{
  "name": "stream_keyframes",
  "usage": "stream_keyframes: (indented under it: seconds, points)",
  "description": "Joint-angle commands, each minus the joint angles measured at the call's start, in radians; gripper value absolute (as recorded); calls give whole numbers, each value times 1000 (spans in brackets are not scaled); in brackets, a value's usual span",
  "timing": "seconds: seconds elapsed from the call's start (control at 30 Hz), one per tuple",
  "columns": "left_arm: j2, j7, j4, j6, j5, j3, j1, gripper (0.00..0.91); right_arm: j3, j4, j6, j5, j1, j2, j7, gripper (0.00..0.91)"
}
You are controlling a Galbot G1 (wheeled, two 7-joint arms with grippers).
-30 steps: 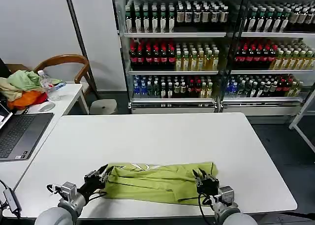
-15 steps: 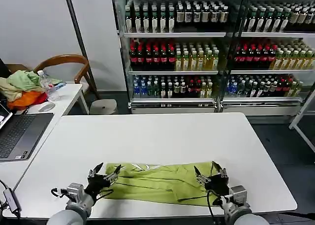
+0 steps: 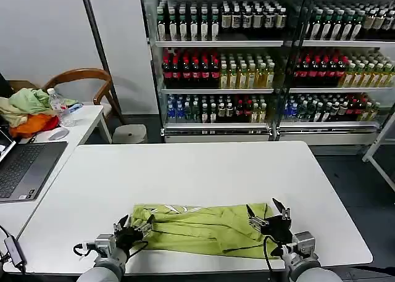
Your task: Fold and organize the clothes.
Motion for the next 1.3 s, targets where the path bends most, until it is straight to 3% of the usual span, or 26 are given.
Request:
stream_keyframes:
  seconds: [0.03,0.5,1.0,1.3]
  points:
    - [-16,-41,3,19,-13,26,-3,50,11,0,2,-1,-2,-1,0,907]
    - [-17,10,-15,25,41,-5,-13,40,12,-5,0,-1,-1,-4,7,907]
    - [12,31,-13,150,123,-346,43,40,10,-18,-4,0,25,-13,7,907]
    - [55,17,-4,193,311,-418,29,40,28,-12,0,0,21,-17,6,907]
